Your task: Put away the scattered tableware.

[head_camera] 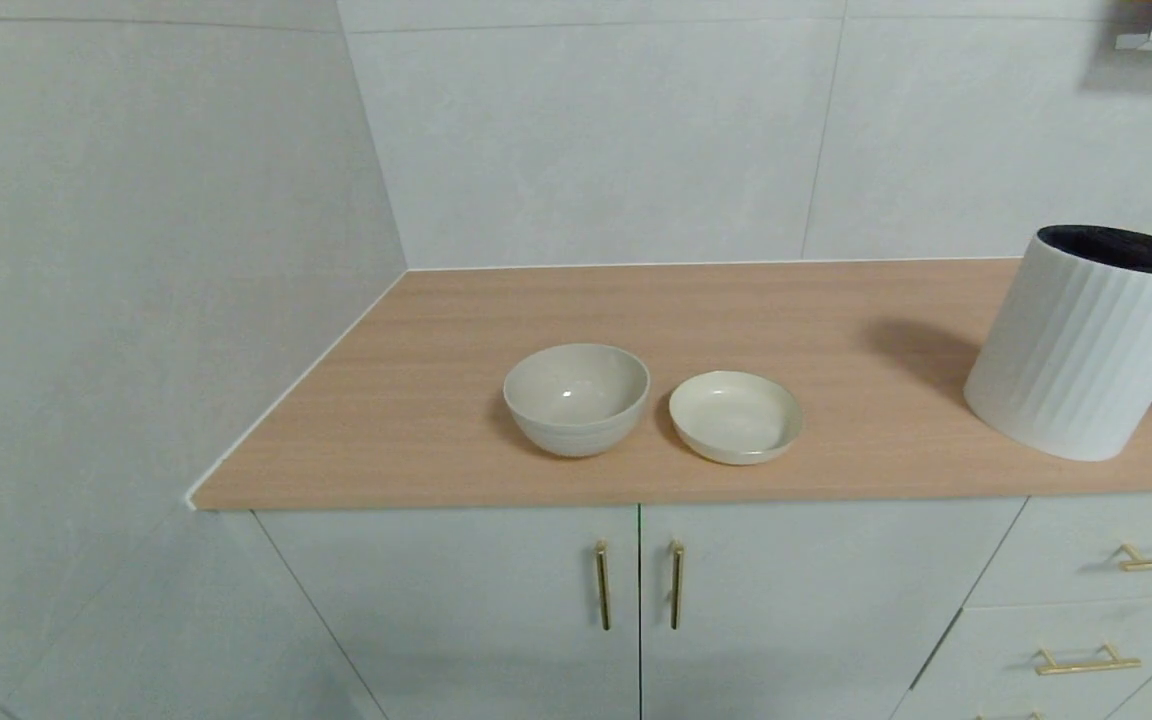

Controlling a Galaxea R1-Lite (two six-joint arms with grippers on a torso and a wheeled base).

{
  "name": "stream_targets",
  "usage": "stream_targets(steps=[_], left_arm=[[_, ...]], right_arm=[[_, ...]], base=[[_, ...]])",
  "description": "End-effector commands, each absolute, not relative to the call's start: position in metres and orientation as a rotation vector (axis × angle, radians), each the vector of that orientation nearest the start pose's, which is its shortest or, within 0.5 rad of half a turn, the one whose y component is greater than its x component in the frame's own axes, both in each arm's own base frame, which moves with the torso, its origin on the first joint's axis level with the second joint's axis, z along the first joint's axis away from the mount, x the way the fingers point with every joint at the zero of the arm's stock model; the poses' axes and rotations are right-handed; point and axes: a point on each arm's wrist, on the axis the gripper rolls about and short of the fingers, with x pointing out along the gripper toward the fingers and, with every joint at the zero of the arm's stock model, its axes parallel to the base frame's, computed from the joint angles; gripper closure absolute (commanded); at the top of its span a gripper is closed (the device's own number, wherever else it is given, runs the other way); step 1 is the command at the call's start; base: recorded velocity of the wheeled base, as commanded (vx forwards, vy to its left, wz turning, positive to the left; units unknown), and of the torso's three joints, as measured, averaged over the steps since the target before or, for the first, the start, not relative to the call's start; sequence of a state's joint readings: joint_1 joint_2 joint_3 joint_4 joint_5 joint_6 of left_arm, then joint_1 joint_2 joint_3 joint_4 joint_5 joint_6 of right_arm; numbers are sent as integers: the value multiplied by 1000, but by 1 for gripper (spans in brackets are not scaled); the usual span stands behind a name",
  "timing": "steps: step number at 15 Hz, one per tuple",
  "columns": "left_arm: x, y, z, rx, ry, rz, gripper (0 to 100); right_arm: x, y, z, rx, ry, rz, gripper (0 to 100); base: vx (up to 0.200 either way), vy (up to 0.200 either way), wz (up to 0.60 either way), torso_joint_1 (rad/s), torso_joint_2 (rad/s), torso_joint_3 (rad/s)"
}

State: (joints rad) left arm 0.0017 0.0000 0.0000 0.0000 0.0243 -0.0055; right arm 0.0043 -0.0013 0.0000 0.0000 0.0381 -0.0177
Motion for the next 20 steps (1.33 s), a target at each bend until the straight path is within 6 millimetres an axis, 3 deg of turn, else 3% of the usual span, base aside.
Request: stream_targets(steps=[1, 12, 20], left_arm=[[-23, 1, 75, -6, 0, 26, 0], [-23, 1, 75, -6, 0, 26, 0], [-23, 1, 75, -6, 0, 26, 0]], right_arm=[[-23, 1, 75, -18, 0, 43, 0], [-23, 1, 75, -18, 0, 43, 0], [-23, 1, 75, -18, 0, 43, 0]], base=[[0, 0, 0, -212, 505, 310], [0, 0, 0, -180, 482, 294], [0, 0, 0, -99, 376, 270]])
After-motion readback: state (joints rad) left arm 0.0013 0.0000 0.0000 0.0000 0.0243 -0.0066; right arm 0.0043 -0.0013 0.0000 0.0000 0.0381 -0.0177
